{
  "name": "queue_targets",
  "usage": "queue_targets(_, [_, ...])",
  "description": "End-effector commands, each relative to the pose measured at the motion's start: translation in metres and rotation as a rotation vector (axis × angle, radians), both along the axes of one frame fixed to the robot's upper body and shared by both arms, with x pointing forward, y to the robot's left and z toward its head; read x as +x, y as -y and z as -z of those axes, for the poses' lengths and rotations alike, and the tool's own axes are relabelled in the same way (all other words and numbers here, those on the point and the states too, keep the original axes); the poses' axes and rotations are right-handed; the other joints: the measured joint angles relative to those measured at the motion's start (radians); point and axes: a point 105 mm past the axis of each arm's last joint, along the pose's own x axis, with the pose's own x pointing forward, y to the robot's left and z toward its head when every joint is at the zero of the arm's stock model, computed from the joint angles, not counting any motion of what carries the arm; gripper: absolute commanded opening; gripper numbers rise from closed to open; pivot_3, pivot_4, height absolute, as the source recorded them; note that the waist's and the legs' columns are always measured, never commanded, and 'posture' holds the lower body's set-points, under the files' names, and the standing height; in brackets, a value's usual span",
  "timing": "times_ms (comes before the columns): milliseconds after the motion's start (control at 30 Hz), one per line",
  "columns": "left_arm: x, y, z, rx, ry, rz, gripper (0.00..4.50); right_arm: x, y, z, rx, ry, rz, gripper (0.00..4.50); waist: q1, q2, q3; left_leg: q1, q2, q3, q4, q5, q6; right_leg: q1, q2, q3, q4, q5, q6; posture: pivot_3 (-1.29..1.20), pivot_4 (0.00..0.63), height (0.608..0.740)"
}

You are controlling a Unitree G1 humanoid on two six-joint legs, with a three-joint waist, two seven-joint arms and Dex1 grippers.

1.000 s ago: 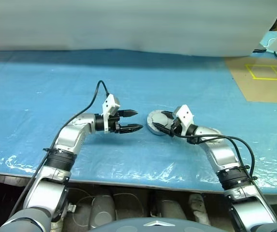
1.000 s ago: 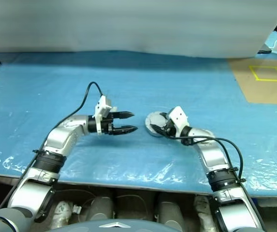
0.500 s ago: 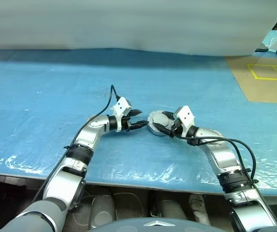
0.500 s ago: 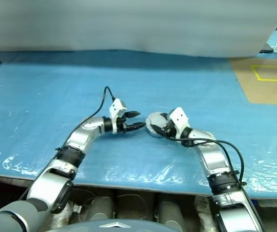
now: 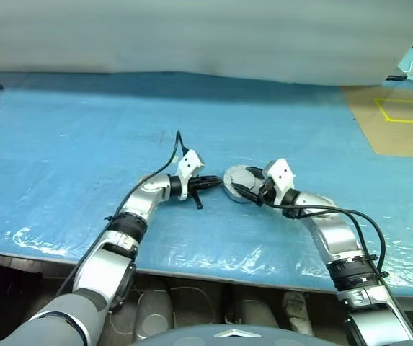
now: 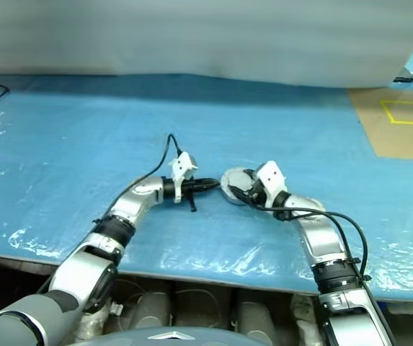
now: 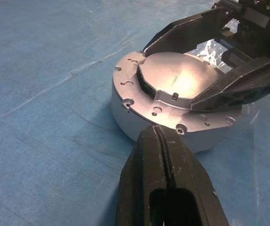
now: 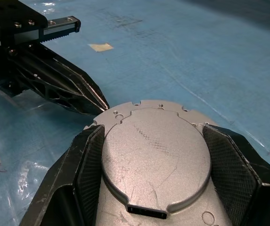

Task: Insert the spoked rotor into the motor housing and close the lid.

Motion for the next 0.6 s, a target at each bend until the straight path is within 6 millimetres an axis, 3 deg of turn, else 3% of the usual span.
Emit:
queue_targets(33, [0.001,0.017,-0.016,-0.032,0.054,0.043,0.03,-0.010,0.016,0.040,-0.072,-0.158,0.065,2.95,0.002,0.000,0.000,0.000,0.000,0.000,0.000,0.000,0.000,0.000,-0.001,0.000,0.000,0.000,0.000,0.00,0.150,0.740])
queue_targets(267, [0.000,-0.001,-0.017,-0.019,0.038,0.075,0.03,-0.012,0.020,0.041,-0.072,-0.158,0.081,2.95,0.002,0.000,0.000,0.000,-0.002,0.000,-0.001,0.000,0.000,0.000,-0.003,0.000,0.000,0.000,0.001,0.00,0.150,0.740])
queue_targets(400, [0.009,-0.011,-0.019,-0.016,0.024,0.019,0.03,-0.013,0.018,0.042,-0.073,-0.159,0.083,2.95,0.001,0.000,0.000,0.000,-0.002,0.000,-0.003,0.000,0.000,-0.001,-0.003,0.000,0.000,0.000,0.002,0.00,0.150,0.740])
queue_targets(600, [0.004,0.004,-0.030,-0.093,0.012,0.077,0.03,-0.013,0.016,0.042,-0.073,-0.157,0.079,2.95,0.000,0.000,0.000,0.000,-0.002,0.000,-0.004,0.000,0.000,-0.001,-0.004,0.000,0.000,-0.001,0.002,0.00,0.150,0.740])
